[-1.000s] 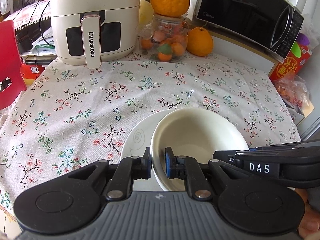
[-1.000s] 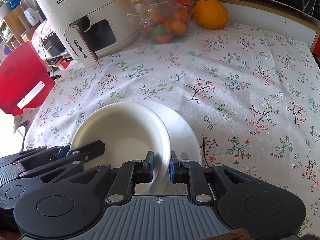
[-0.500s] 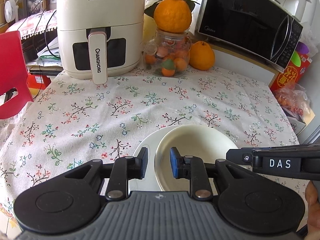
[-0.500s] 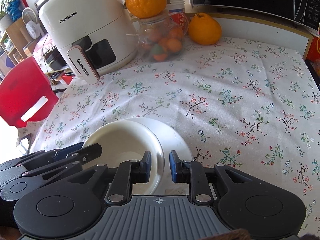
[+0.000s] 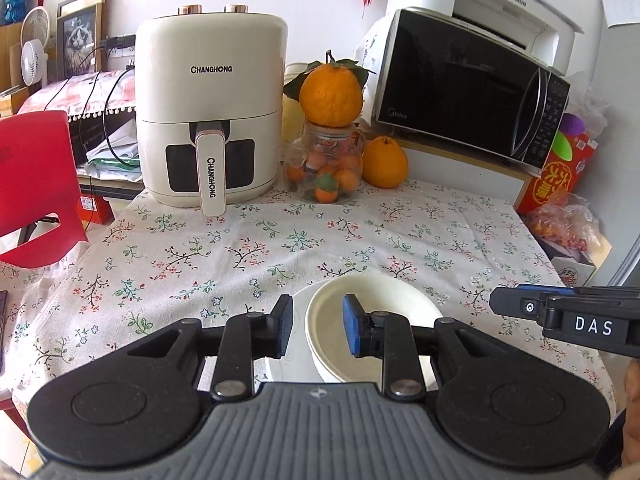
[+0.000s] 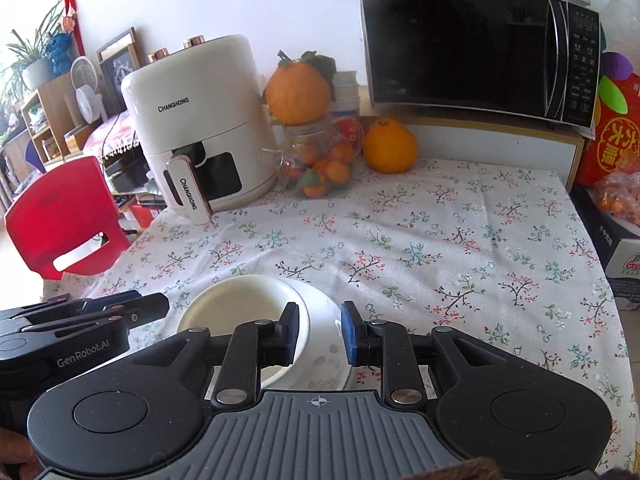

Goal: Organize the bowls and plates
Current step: 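Open both grippers to release the white bowl on the plates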

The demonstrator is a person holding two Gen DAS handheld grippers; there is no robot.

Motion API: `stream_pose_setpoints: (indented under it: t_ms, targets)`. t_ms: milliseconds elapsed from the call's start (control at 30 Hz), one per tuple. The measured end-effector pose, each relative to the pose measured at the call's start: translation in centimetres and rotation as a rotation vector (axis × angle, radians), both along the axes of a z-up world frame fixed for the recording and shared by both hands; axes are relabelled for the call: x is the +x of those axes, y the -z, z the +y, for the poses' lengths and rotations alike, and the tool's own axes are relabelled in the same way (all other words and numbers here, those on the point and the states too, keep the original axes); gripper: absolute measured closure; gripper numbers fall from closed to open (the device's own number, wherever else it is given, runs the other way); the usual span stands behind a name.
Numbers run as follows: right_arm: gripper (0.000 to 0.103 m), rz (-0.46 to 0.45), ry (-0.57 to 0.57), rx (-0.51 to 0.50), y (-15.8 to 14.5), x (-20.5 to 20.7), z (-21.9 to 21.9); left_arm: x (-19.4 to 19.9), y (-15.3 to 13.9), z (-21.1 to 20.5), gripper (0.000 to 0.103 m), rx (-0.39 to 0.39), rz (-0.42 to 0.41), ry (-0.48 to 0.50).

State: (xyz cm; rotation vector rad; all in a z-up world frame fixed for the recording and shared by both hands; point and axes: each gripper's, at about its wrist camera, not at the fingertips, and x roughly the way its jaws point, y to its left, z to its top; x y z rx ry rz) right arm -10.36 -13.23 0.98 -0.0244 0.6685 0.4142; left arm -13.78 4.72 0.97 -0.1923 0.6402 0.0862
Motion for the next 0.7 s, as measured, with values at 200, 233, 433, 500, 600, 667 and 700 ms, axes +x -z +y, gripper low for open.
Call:
stream_pose_setpoints:
  t_ms: [200, 233, 433, 500, 600, 667, 700]
  targets:
    - [0.070, 0.013, 0.071, 0.058, 1.6, -4.5, -2.6, -3.3, -0.2, -0.9, 0.066, -0.004, -0.017, 0.006]
    - [0.069, 0.023, 0.084, 0.071, 1.9, -5.0, -3.0, -3.8, -0.1, -1.0, 0.063, -0.005, -0.013, 0.002]
    - [0.046, 0.025, 0.101, 0.052, 1.5, -6.6, -3.1, -5.0, -0.3, -1.7, 0.037, 0.004, 0.000, 0.009]
    - [0.024, 0.008, 0.094, 0.024, 1.0, -7.1, -2.8, -5.3, -0.6, -1.9, 0.028, 0.008, -0.002, 0.017]
    - [0.010, -0.008, 0.088, -0.018, 0.4, -7.7, -2.2, -5.2, -0.8, -1.9, 0.013, 0.011, 0.020, 0.014]
    - [0.007, 0.001, 0.085, -0.010, 0.0, -8.0, -2.1, -5.1, -0.7, -1.8, 0.004, 0.009, 0.046, -0.001]
    - [0.005, 0.014, 0.076, 0.009, -0.2, -8.1, -2.0, -5.2, -0.7, -1.7, 0.003, 0.004, 0.060, -0.012]
